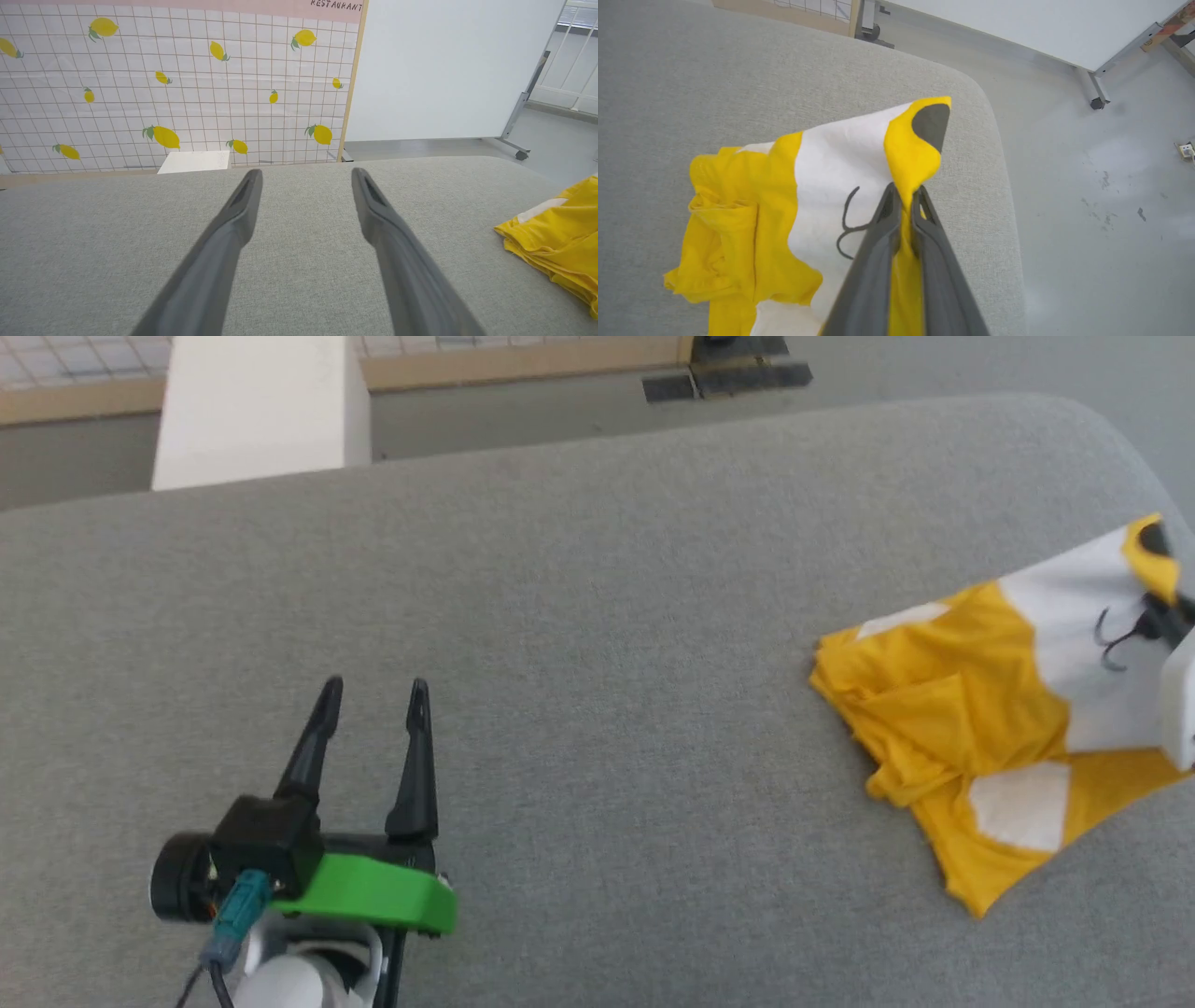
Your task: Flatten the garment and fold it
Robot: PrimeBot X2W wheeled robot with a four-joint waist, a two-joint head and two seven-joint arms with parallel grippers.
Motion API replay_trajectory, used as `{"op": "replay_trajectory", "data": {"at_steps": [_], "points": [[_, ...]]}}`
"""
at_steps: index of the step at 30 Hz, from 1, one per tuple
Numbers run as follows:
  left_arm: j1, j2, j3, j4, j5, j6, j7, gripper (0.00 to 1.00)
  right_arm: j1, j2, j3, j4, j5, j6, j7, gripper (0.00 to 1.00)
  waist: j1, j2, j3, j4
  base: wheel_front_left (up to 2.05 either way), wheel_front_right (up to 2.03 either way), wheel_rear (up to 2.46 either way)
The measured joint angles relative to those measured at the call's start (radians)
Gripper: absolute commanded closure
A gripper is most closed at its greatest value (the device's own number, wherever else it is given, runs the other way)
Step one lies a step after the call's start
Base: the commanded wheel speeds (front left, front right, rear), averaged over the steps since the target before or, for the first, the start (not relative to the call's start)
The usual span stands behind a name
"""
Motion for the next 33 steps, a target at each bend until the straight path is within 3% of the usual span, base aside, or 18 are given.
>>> {"op": "replay_trajectory", "data": {"at_steps": [5, 11, 20, 26, 27, 33], "points": [[-0.073, 0.025, 0.000, -0.041, 0.039, 0.005, 0.028, 0.00, -0.077, -0.093, 0.015, 0.063, -0.005, 0.000, -0.052, 1.00, 0.0000, 0.0000, 0.076, -0.019, 0.00, 0.00, 0.00], [-0.179, 0.064, 0.016, -0.105, 0.115, 0.021, 0.071, 0.00, -0.164, -0.164, -0.040, 0.159, -0.020, 0.000, -0.124, 1.00, 0.0000, 0.0000, 0.199, -0.031, 0.00, 0.00, 0.00], [-0.264, 0.093, 0.026, -0.180, 0.194, 0.046, 0.107, 0.00, -0.231, -0.179, -0.110, 0.326, -0.087, 0.001, -0.215, 1.00, 0.0002, 0.0000, 0.372, -0.046, 0.00, 0.00, 0.00], [-0.284, 0.097, 0.024, -0.214, 0.212, 0.053, 0.108, 0.00, -0.271, -0.152, -0.134, 0.415, -0.131, 0.001, -0.263, 1.00, 0.0002, 0.0000, 0.461, -0.053, 0.00, 0.00, 0.00], [-0.284, 0.096, 0.021, -0.214, 0.212, 0.053, 0.111, 0.00, -0.288, -0.129, -0.140, 0.453, -0.149, 0.000, -0.282, 0.00, 0.0002, 0.0000, 0.492, -0.056, 0.00, 0.00, 0.00], [-0.282, 0.076, 0.021, -0.205, 0.188, 0.062, 0.082, 0.00, -0.306, -0.122, -0.141, 0.503, -0.184, 0.001, -0.321, 0.00, 0.0001, 0.0000, 0.494, -0.053, 0.00, 0.00, 0.00]]}}
